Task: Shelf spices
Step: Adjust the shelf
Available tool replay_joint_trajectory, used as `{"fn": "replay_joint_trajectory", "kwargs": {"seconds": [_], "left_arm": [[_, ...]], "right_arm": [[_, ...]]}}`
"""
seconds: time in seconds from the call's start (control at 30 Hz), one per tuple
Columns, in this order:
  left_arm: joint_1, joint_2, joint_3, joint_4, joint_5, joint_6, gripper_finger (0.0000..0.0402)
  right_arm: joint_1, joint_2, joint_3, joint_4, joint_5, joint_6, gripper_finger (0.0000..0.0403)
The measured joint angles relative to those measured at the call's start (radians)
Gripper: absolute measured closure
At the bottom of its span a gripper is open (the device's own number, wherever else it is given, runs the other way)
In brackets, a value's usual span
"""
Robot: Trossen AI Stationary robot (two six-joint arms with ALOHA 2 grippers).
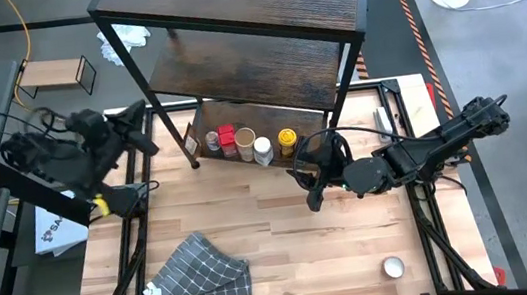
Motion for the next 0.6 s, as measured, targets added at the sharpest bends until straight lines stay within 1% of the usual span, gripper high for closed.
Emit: {"fn": "replay_joint_trajectory", "kwargs": {"seconds": [0.1,0.2,0.23,0.27,0.3,0.37,0.5,0.53,0.6], "left_arm": [[0.004,0.005,0.039,0.135,0.001,0.242,0.0401],[0.035,0.005,0.069,0.312,0.001,0.459,0.0401],[0.043,0.005,0.083,0.364,0.009,0.518,0.0402],[0.046,0.005,0.098,0.416,0.039,0.57,0.0402],[0.047,0.005,0.115,0.469,0.091,0.621,0.0401],[0.045,0.003,0.149,0.579,0.237,0.716,0.0401],[0.034,0.0,0.208,0.767,0.592,0.935,0.0401],[0.032,0.0,0.219,0.811,0.657,0.984,0.0401],[0.03,0.002,0.234,0.896,0.719,1.059,0.0401]], "right_arm": [[0.0,0.0,0.0,0.0,0.0,0.0,0.0213],[0.0,0.0,0.0,0.0,0.0,0.0,0.0213],[0.0,0.0,0.0,0.0,0.0,0.0,0.0213],[0.0,0.0,0.0,0.0,0.0,0.0,0.0213],[0.0,0.0,0.0,0.0,0.0,0.0,0.0213],[0.0,0.0,0.0,0.0,0.0,0.006,0.0213],[0.0,0.0,0.0,0.0,-0.001,0.007,0.0213],[0.0,0.0,0.0,-0.001,-0.001,0.007,0.0213],[0.0,0.0,0.0,0.0,-0.001,0.008,0.0213]]}}
